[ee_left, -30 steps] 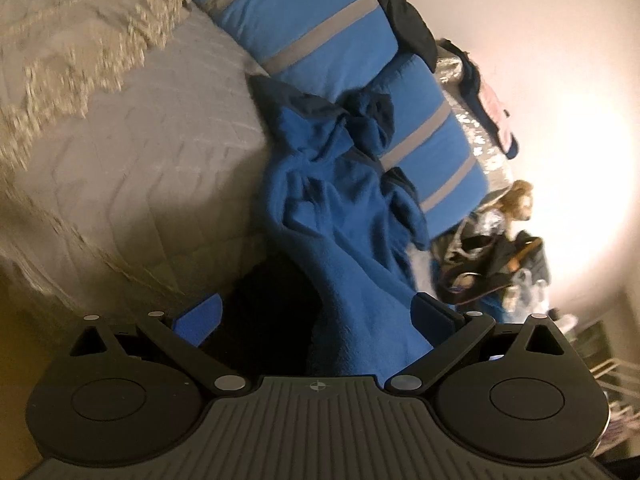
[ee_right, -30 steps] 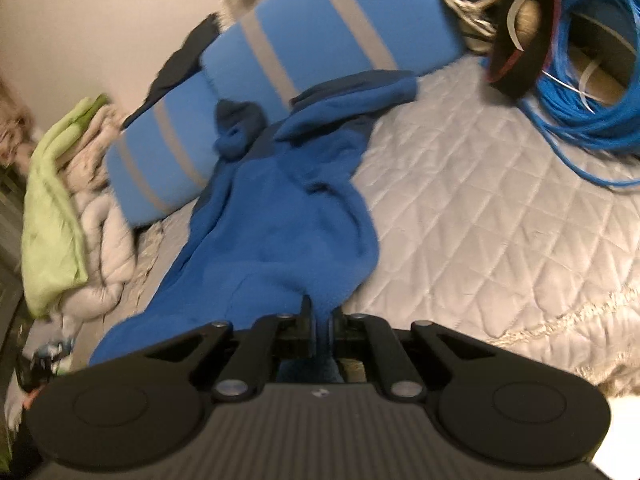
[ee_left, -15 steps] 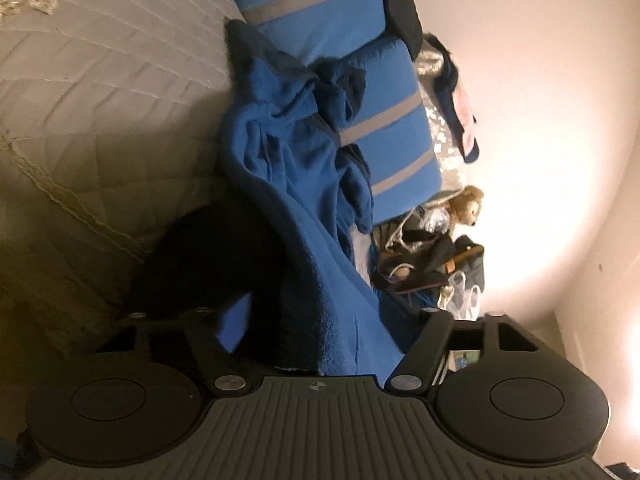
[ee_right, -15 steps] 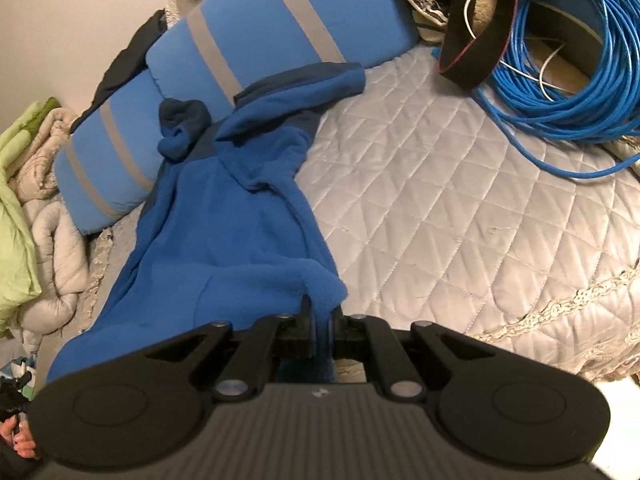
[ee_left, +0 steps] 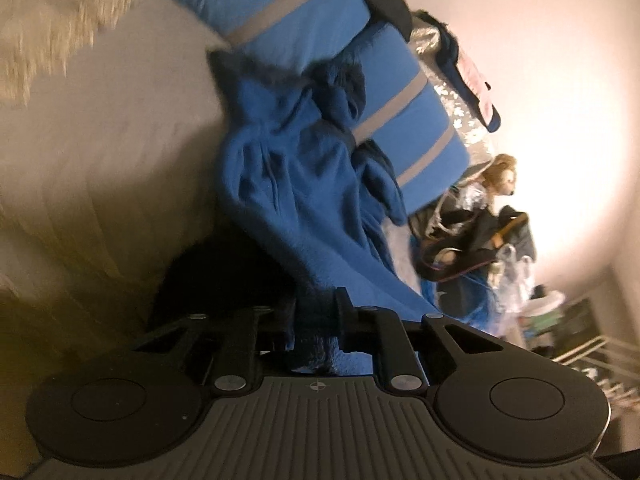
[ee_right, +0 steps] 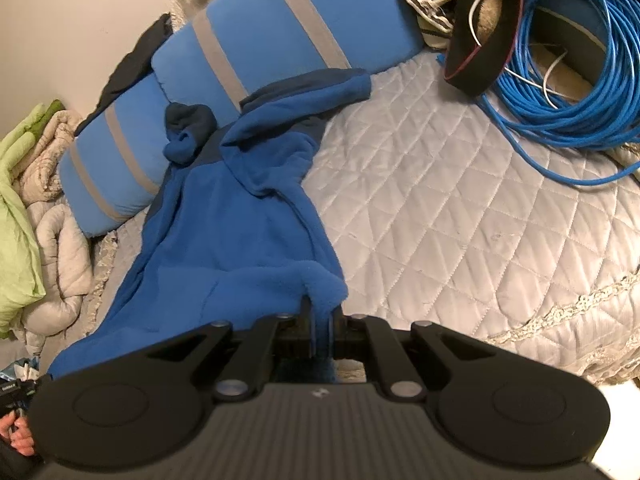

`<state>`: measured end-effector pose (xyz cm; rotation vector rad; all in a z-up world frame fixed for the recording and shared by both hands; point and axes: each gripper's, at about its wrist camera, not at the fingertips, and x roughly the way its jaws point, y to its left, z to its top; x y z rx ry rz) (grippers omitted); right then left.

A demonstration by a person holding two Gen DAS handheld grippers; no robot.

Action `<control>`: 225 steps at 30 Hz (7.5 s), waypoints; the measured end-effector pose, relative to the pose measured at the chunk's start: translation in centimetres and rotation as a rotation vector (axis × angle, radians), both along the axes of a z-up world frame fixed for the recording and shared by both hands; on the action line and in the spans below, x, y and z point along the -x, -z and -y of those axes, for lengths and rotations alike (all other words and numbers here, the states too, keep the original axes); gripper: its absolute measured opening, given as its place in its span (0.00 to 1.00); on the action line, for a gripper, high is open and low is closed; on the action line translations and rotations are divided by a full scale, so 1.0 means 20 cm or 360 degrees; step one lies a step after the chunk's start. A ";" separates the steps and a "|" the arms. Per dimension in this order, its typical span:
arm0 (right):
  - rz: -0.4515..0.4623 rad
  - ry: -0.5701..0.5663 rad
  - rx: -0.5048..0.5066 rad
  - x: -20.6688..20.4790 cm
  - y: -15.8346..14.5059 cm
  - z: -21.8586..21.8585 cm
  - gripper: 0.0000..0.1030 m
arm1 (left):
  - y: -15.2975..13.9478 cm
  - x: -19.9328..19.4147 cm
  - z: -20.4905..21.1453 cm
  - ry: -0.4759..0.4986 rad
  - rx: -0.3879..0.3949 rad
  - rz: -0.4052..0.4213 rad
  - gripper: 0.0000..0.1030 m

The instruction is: Fold clothes

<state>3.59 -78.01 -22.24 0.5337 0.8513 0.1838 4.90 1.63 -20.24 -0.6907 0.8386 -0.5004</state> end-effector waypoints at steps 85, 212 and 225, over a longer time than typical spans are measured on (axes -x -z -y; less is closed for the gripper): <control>0.0872 0.0454 0.0679 -0.65 -1.48 0.22 1.00 | -1.16 -0.64 0.34 -0.0505 -0.1097 0.1012 0.75; 0.0694 -0.1710 0.1623 -1.42 0.25 -1.87 0.12 | 0.24 -1.04 0.78 -0.0658 -0.0723 0.0183 0.75; 0.0812 -0.1360 0.1582 -1.33 -0.15 -1.61 0.06 | 0.23 -1.02 0.80 -0.0607 -0.0678 0.0239 0.75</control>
